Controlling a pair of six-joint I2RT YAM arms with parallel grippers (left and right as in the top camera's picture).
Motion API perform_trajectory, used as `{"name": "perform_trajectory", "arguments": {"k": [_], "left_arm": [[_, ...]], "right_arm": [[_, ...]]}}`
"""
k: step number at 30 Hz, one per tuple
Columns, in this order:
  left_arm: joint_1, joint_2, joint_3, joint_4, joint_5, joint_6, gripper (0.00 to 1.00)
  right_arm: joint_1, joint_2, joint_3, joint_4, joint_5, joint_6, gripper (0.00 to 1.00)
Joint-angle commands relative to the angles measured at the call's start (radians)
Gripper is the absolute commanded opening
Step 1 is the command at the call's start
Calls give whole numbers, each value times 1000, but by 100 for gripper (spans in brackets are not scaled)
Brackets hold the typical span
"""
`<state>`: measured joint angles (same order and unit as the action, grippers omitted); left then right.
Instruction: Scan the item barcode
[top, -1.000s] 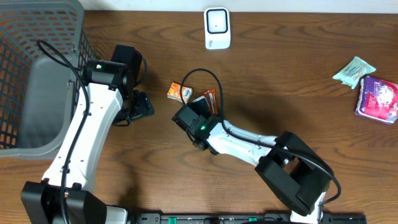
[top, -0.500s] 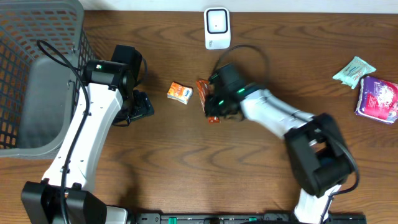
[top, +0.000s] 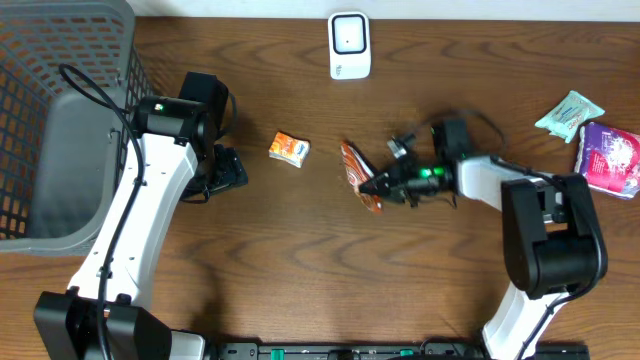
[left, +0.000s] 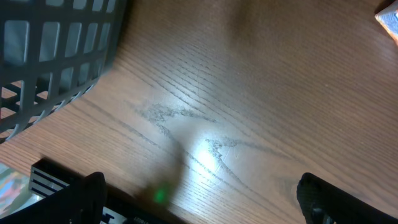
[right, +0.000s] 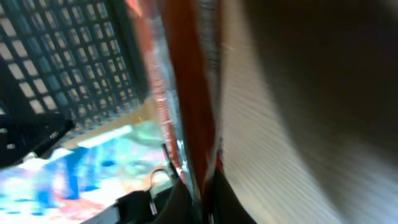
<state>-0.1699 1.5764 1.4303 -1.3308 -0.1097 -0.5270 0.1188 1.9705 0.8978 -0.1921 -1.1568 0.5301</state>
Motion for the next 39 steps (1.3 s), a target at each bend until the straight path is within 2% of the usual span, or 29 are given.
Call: {"name": "perform_trajectory", "arguments": {"k": [1, 2, 7, 10, 13, 18, 22, 25, 26, 29, 31, 35, 39], "left_arm": [[5, -3, -3, -3, -3, -12, 98], [5, -3, -3, -3, -3, -12, 98], [5, -3, -3, -3, -3, -12, 98], [5, -3, -3, -3, -3, -12, 98], [5, -3, -3, -3, -3, -12, 98], [5, -3, -3, -3, -3, -12, 98], [5, -3, -3, -3, -3, -12, 98], [5, -3, -3, -3, -3, -12, 98], [5, -3, -3, -3, -3, -12, 98], [5, -3, -3, -3, -3, -12, 98], [5, -3, -3, -3, -3, -12, 98], [5, -3, -3, -3, -3, -12, 98], [5, -3, -3, -3, -3, -12, 98]], "right_arm": [[-84, 12, -95, 64, -75, 134, 1], [-126, 12, -111, 97, -52, 117, 3], [-232, 4, -90, 95, 74, 93, 24], [-273, -16, -49, 68, 133, 89, 44], [-282, -48, 26, -40, 202, 35, 47], [-233, -127, 206, -353, 442, -121, 47], [-128, -204, 337, -533, 731, -204, 47], [8, -256, 411, -605, 993, -232, 48], [119, -278, 430, -610, 1147, -249, 53], [271, -274, 430, -606, 1361, -251, 66], [362, -248, 428, -613, 1509, -250, 68], [463, -162, 428, -613, 1659, -245, 70], [491, -64, 428, -617, 1719, -206, 71]]}}
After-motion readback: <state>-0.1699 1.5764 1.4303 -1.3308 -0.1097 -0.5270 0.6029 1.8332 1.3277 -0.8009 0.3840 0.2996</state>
